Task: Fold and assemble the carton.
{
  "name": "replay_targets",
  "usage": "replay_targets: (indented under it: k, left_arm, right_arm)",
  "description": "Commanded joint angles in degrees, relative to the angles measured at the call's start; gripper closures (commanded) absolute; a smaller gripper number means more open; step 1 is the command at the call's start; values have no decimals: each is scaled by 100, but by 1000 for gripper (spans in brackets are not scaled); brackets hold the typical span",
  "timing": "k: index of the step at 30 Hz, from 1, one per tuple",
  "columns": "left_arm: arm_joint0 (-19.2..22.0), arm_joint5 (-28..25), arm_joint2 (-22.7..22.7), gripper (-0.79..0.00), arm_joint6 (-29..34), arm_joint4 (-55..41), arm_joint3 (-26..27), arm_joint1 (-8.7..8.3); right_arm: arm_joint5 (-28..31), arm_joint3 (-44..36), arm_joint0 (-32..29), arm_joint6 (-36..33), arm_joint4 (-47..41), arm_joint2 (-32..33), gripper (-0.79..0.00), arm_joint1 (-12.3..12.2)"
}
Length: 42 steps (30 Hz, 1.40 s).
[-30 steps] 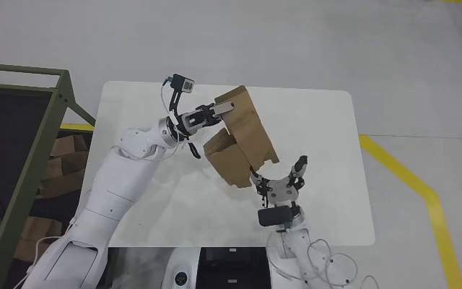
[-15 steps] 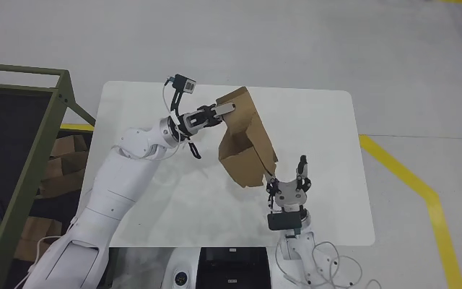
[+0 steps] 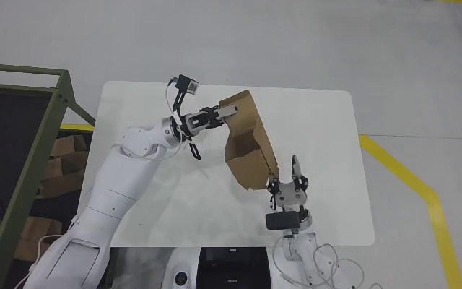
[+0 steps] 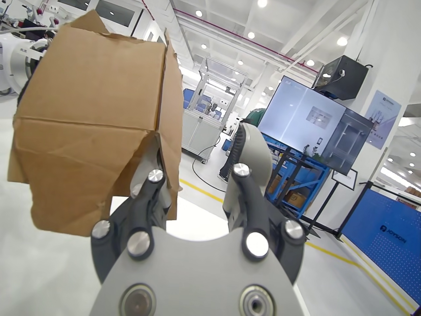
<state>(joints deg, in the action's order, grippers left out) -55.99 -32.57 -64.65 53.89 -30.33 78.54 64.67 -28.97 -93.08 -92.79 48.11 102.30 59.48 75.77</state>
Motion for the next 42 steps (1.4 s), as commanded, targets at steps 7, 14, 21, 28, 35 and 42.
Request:
replay_targets:
  k: [7, 14, 21, 28, 35, 42]
  left_arm:
    - [12, 25, -9, 0, 23, 21, -28, 15]
    - [29, 27, -30, 0, 115, 38, -68, 21]
    - [81, 48, -66, 0, 313, 4, -182, 18]
    - [144, 86, -113, 0, 558, -207, -283, 19]
    - [156, 100, -120, 0, 630, -212, -306, 25]
    - [150, 120, -124, 0, 639, -177, -294, 31]
  right_arm:
    - [222, -52, -37, -34, 55, 38, -175, -2]
    - [697, -169, -70, -207, 57, 140, -117, -31]
    - [1553, -413, -197, -397, 225, 399, -102, -134]
    - [2236, -682, -385, -507, 369, 672, -18, -239]
    - [2635, -821, -493, -478, 364, 853, 0, -307]
    - [2984, -866, -497, -524, 389, 901, 0, -351]
